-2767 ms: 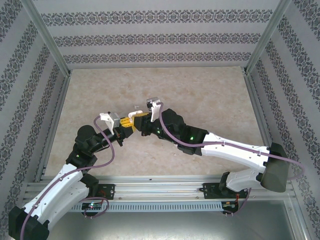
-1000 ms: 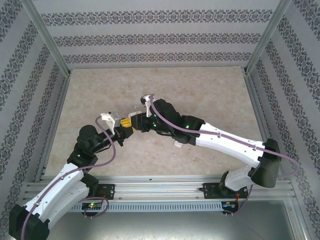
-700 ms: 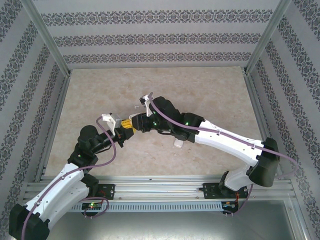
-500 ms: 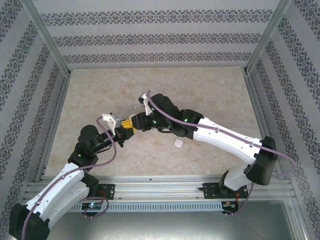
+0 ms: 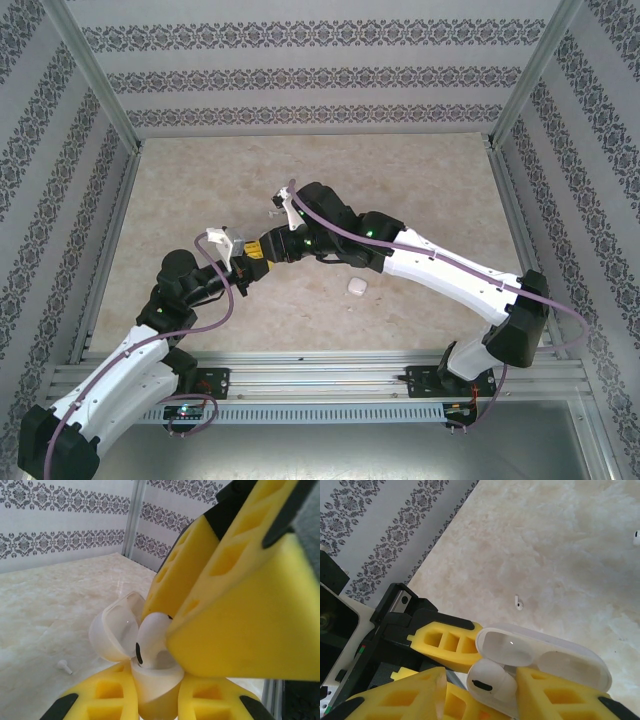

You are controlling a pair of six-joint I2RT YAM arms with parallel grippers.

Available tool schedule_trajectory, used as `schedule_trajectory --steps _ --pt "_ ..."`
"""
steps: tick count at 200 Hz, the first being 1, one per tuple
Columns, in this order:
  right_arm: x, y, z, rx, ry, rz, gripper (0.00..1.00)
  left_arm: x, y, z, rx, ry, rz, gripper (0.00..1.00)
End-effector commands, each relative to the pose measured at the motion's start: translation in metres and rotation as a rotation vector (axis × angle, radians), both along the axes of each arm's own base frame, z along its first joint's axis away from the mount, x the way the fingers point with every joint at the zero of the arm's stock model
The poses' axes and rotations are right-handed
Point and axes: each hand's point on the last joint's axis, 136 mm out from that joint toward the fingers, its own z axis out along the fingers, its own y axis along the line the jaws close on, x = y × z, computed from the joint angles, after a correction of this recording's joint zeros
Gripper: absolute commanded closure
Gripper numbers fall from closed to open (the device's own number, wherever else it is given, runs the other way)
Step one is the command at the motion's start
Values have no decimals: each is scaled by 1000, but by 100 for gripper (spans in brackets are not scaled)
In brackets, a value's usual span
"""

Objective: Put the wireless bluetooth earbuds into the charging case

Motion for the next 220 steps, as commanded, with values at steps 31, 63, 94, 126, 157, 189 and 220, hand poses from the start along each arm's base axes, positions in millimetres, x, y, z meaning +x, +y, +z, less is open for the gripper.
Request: schedule_trajectory --steps 31,63,94,126,157,189,220 --pt "0 -8 -16 -90 22 -3 56 -11 -6 47 -72 -161 -61 100" --pt "0 -11 -18 -101 20 -14 55 -10 -6 44 -71 -156 -60 100" --pt "3 -14 -15 -106 9 -29 55 -9 -6 41 -66 -152 -58 100" --pt "6 -17 -12 -104 2 -57 55 -9 -6 40 -64 -148 -56 100" --pt "7 -17 -7 -89 -7 -63 54 -9 -6 39 -62 -146 -58 100" --pt "8 -18 2 -69 -19 -74 54 -9 -5 38 -62 -142 -54 100" --pt "8 -19 19 -26 -47 -75 54 -7 -6 31 -58 -96 -52 100"
